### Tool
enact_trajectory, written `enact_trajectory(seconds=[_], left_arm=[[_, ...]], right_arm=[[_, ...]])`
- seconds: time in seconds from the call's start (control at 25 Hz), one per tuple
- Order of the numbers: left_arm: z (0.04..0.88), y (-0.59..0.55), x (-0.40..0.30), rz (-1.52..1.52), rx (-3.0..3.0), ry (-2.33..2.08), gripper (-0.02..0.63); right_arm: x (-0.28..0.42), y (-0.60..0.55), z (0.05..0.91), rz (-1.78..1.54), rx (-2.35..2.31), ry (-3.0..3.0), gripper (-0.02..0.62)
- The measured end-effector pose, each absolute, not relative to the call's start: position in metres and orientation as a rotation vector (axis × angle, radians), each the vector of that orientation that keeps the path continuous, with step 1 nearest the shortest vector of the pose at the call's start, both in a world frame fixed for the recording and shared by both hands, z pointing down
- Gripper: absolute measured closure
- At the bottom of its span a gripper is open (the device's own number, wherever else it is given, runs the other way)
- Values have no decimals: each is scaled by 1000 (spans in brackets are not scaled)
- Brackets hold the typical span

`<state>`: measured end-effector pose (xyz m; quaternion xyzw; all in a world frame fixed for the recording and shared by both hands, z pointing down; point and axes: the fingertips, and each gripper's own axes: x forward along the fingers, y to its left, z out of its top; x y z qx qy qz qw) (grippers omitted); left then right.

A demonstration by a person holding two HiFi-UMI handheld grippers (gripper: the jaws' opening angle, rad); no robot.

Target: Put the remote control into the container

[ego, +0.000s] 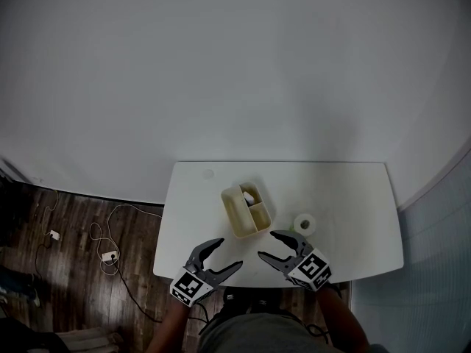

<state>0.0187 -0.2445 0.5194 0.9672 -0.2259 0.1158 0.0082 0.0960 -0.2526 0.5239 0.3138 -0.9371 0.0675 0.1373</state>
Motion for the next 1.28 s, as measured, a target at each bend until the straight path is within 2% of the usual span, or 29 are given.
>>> enact_trajectory(seconds=[1.28], left_arm=[[504, -246, 15, 354, 3081, -592, 270]], right_arm=[[91, -257, 526, 189, 988, -2636, 339]])
